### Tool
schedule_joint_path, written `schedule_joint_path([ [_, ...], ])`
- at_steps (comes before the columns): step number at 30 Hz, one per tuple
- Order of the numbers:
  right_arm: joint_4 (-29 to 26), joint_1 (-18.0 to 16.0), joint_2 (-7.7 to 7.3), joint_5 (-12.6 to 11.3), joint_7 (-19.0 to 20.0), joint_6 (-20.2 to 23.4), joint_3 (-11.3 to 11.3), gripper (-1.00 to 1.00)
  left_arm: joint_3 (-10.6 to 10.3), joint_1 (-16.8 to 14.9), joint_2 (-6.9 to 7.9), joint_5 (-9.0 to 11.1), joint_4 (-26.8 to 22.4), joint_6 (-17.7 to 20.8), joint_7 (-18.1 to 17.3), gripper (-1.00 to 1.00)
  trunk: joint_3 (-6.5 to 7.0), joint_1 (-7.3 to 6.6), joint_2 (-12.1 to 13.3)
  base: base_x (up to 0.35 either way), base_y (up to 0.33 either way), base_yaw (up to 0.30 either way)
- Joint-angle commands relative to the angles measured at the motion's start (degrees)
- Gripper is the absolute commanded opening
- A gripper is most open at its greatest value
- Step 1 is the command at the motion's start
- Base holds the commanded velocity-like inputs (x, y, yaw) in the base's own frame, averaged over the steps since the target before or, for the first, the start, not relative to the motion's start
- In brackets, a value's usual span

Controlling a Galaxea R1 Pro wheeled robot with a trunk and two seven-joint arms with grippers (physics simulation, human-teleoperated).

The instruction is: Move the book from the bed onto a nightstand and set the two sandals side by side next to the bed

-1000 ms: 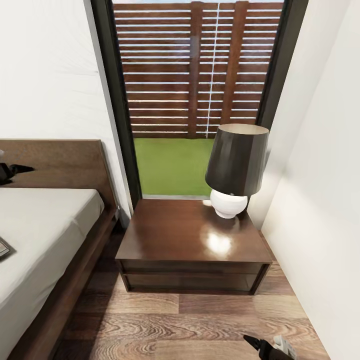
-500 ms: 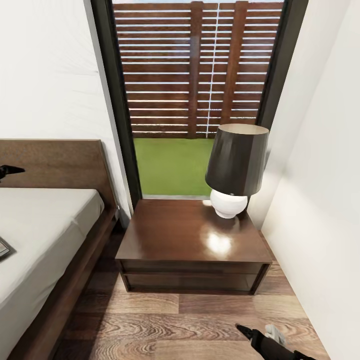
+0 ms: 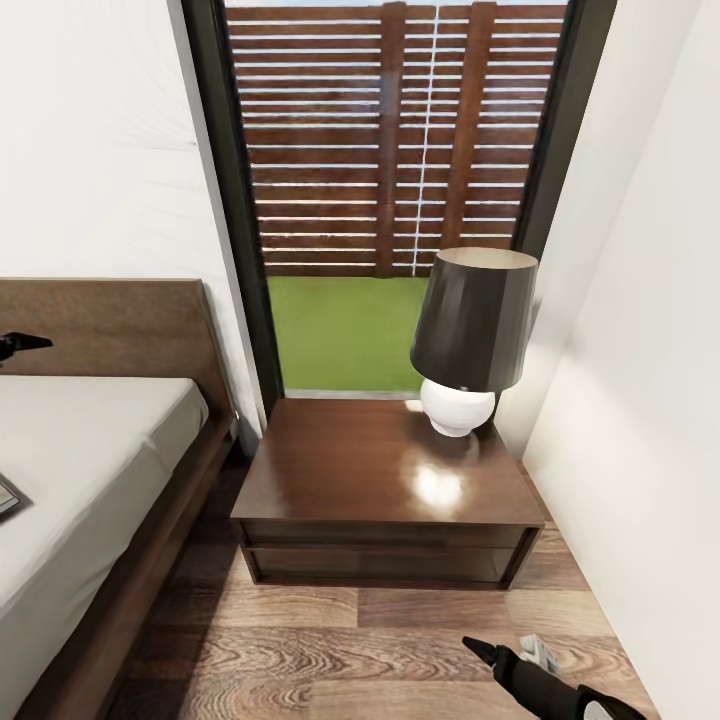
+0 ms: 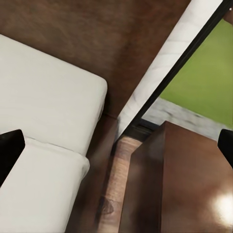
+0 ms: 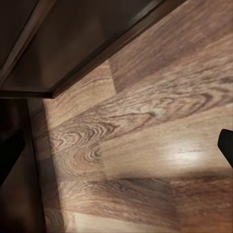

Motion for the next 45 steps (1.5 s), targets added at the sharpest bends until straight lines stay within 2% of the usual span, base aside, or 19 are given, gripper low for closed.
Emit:
schedule_joint_path([
  [1, -0.05, -0.05, -0.07, -0.54, -0.02, 0.25, 0.25, 1.00, 0.05, -0.05, -0.04, -0.48, 0.00, 0.24, -0.55, 1.00, -0.05, -0.01, -0.02, 0.000, 0.000, 0.000],
  [12, -0.20, -0.07, 0.01, -0.61, -0.30, -0.03, 0.04, 1.00, -0.20, 0.03, -0.31, -0.34, 0.09, 0.18, -0.63, 1.00, -0.18, -0.01, -0.02, 0.000, 0.000, 0.070],
  [45, -0.23, -0.07, 0.41, -0.67, -1.01, -0.08, 0.07, 1.00, -0.22, 0.13, -0.79, -0.29, 0.50, 0.16, -0.64, 1.00, -1.77, -0.01, -0.02, 0.000, 0.000, 0.196],
])
